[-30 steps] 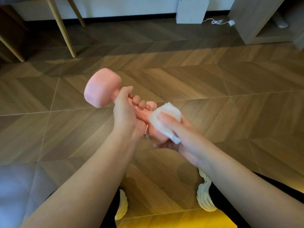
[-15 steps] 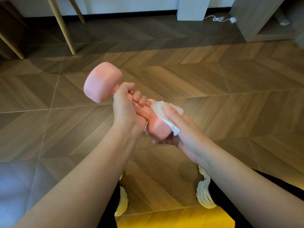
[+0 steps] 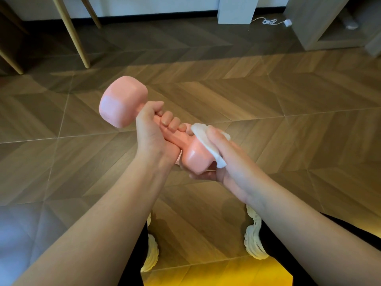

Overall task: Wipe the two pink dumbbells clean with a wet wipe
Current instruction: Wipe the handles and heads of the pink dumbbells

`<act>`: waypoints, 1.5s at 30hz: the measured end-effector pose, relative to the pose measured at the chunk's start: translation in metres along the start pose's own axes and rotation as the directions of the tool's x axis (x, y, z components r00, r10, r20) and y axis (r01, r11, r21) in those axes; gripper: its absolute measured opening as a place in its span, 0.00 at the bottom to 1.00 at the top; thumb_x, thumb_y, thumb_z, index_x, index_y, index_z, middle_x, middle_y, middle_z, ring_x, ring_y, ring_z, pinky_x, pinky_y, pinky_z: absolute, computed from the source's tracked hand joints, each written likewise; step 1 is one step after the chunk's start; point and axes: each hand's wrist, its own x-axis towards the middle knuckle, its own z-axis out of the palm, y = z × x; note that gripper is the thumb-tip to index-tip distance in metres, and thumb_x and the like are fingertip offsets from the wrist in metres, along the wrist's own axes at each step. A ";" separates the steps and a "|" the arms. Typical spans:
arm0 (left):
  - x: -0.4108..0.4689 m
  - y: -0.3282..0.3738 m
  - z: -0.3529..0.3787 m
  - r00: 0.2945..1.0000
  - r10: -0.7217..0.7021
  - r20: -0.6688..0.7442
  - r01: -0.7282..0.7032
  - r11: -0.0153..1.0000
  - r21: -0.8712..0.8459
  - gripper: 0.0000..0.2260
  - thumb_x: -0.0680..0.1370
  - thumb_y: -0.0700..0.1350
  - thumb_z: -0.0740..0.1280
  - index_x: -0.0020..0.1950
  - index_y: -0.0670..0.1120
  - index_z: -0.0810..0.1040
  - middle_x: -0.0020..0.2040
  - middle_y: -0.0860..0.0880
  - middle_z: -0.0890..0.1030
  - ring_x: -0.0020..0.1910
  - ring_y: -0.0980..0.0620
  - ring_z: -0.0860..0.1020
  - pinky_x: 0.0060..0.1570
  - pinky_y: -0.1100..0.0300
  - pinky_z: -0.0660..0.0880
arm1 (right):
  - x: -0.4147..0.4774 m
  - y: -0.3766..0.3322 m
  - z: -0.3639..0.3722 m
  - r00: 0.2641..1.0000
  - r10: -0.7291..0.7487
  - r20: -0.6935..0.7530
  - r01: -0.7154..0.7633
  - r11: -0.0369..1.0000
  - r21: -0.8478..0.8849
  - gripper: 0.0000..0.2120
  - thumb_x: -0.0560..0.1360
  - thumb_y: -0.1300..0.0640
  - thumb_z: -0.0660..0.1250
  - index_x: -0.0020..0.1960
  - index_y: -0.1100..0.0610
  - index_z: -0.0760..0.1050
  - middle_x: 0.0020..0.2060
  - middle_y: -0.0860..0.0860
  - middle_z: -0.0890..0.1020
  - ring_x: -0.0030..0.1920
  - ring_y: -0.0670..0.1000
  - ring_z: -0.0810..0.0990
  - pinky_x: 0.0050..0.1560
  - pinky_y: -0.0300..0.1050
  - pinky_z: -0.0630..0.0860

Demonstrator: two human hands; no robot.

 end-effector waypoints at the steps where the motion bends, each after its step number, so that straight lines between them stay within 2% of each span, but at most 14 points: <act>1: 0.000 0.000 0.000 1.000 -0.004 0.001 0.004 1.000 -0.012 0.15 0.76 0.40 0.59 0.30 0.48 0.61 0.23 0.53 0.59 0.19 0.53 0.59 0.22 0.65 0.65 | 0.000 -0.002 -0.001 0.999 0.022 -0.034 -0.021 0.999 0.034 0.24 0.72 0.38 0.68 0.63 0.50 0.76 0.56 0.57 0.82 0.51 0.60 0.82 0.49 0.56 0.80; 2: 0.000 0.000 0.000 1.000 -0.006 -0.004 0.006 1.000 -0.023 0.16 0.76 0.40 0.59 0.29 0.48 0.61 0.23 0.53 0.59 0.18 0.53 0.59 0.22 0.65 0.65 | 0.001 -0.002 -0.002 0.996 0.042 -0.073 -0.037 0.997 0.063 0.22 0.70 0.39 0.68 0.59 0.50 0.78 0.52 0.56 0.81 0.49 0.58 0.81 0.48 0.54 0.79; 5: 0.001 -0.002 -0.001 1.000 -0.001 -0.025 0.001 1.000 -0.017 0.16 0.77 0.40 0.59 0.29 0.48 0.62 0.22 0.53 0.59 0.18 0.53 0.59 0.22 0.66 0.65 | 0.003 0.002 -0.002 0.985 0.082 -0.151 -0.062 0.989 0.134 0.09 0.79 0.48 0.63 0.53 0.50 0.78 0.47 0.54 0.79 0.47 0.55 0.79 0.47 0.54 0.79; 8: 0.002 -0.007 -0.001 0.999 0.030 -0.015 -0.029 0.998 0.054 0.14 0.77 0.39 0.59 0.33 0.48 0.60 0.23 0.53 0.58 0.20 0.54 0.58 0.24 0.65 0.62 | 0.005 0.005 -0.001 0.982 0.106 -0.159 -0.081 0.984 0.156 0.06 0.77 0.52 0.63 0.51 0.51 0.76 0.46 0.54 0.78 0.47 0.56 0.79 0.53 0.61 0.79; 12: 0.000 -0.008 0.000 0.998 0.038 0.051 -0.043 0.993 0.114 0.14 0.77 0.39 0.58 0.34 0.48 0.60 0.23 0.53 0.58 0.22 0.53 0.56 0.24 0.64 0.61 | 0.001 -0.003 -0.011 0.989 0.133 0.063 -0.145 0.957 0.251 0.16 0.70 0.47 0.67 0.54 0.53 0.76 0.55 0.61 0.76 0.62 0.69 0.76 0.56 0.66 0.74; 14: -0.001 -0.006 0.001 0.997 0.023 0.080 -0.031 0.995 0.098 0.14 0.77 0.39 0.58 0.33 0.49 0.59 0.23 0.53 0.58 0.21 0.54 0.56 0.24 0.64 0.62 | -0.002 -0.005 -0.018 0.972 0.147 0.183 -0.192 0.946 0.261 0.22 0.71 0.47 0.69 0.60 0.56 0.75 0.61 0.64 0.74 0.64 0.70 0.74 0.54 0.66 0.75; 17: -0.001 -0.004 0.000 0.993 0.003 0.117 -0.012 0.997 0.074 0.14 0.77 0.40 0.58 0.33 0.49 0.59 0.23 0.53 0.58 0.21 0.54 0.57 0.24 0.64 0.62 | -0.006 -0.003 -0.021 0.958 0.159 0.239 -0.221 0.940 0.262 0.26 0.71 0.50 0.72 0.67 0.57 0.73 0.66 0.66 0.74 0.61 0.67 0.78 0.54 0.64 0.79; 20: -0.001 -0.005 -0.001 0.996 0.011 0.090 -0.022 0.993 0.116 0.14 0.78 0.43 0.61 0.33 0.48 0.62 0.24 0.53 0.62 0.23 0.55 0.62 0.26 0.64 0.65 | -0.006 -0.003 -0.013 0.967 0.139 0.213 -0.191 0.949 0.249 0.27 0.71 0.53 0.72 0.69 0.56 0.72 0.64 0.66 0.76 0.56 0.62 0.80 0.52 0.61 0.80; 23: -0.001 -0.007 0.000 1.000 0.023 -0.006 -0.021 0.985 0.171 0.14 0.77 0.46 0.66 0.34 0.47 0.66 0.27 0.51 0.69 0.25 0.53 0.69 0.29 0.62 0.70 | -0.007 0.003 -0.005 0.979 0.150 0.140 -0.180 0.957 0.227 0.25 0.73 0.56 0.72 0.68 0.56 0.72 0.64 0.64 0.77 0.61 0.64 0.79 0.54 0.61 0.80; 29: 0.000 -0.004 -0.001 0.996 -0.007 -0.092 0.016 0.996 0.092 0.15 0.79 0.47 0.65 0.37 0.48 0.63 0.26 0.52 0.61 0.22 0.54 0.61 0.25 0.63 0.65 | -0.009 0.005 0.002 0.999 0.030 -0.042 -0.028 0.999 0.037 0.20 0.74 0.53 0.73 0.64 0.51 0.72 0.58 0.57 0.82 0.58 0.63 0.81 0.56 0.66 0.77; 35: -0.004 0.003 0.001 1.000 0.028 0.012 -0.028 0.999 0.026 0.16 0.77 0.44 0.60 0.30 0.49 0.61 0.24 0.53 0.58 0.20 0.53 0.58 0.23 0.65 0.65 | -0.009 -0.003 -0.004 0.994 0.056 0.091 -0.066 0.991 0.113 0.26 0.72 0.45 0.69 0.68 0.52 0.73 0.63 0.60 0.79 0.60 0.62 0.80 0.52 0.58 0.81; 39: -0.005 0.005 0.003 1.000 0.014 0.000 -0.014 1.000 0.022 0.16 0.77 0.45 0.62 0.31 0.48 0.63 0.23 0.53 0.62 0.19 0.54 0.62 0.23 0.65 0.67 | -0.010 -0.003 -0.011 0.976 0.046 0.212 -0.075 0.988 0.132 0.28 0.73 0.51 0.72 0.71 0.52 0.69 0.64 0.64 0.77 0.54 0.59 0.82 0.50 0.57 0.82; 42: -0.004 0.003 0.005 0.998 0.020 -0.064 -0.015 0.997 0.074 0.14 0.77 0.45 0.65 0.33 0.48 0.65 0.25 0.52 0.68 0.21 0.54 0.69 0.24 0.64 0.70 | -0.009 0.001 -0.011 0.989 -0.017 0.149 0.006 0.997 0.076 0.28 0.70 0.58 0.75 0.68 0.48 0.70 0.64 0.59 0.78 0.58 0.59 0.82 0.53 0.59 0.82; 45: -0.004 -0.001 0.005 0.996 0.017 -0.085 -0.010 0.997 0.081 0.14 0.78 0.44 0.64 0.36 0.48 0.63 0.24 0.53 0.63 0.20 0.55 0.64 0.23 0.65 0.67 | -0.006 0.005 -0.004 0.999 -0.053 0.005 0.053 0.999 -0.002 0.22 0.71 0.52 0.75 0.63 0.45 0.73 0.62 0.54 0.79 0.57 0.60 0.82 0.49 0.60 0.82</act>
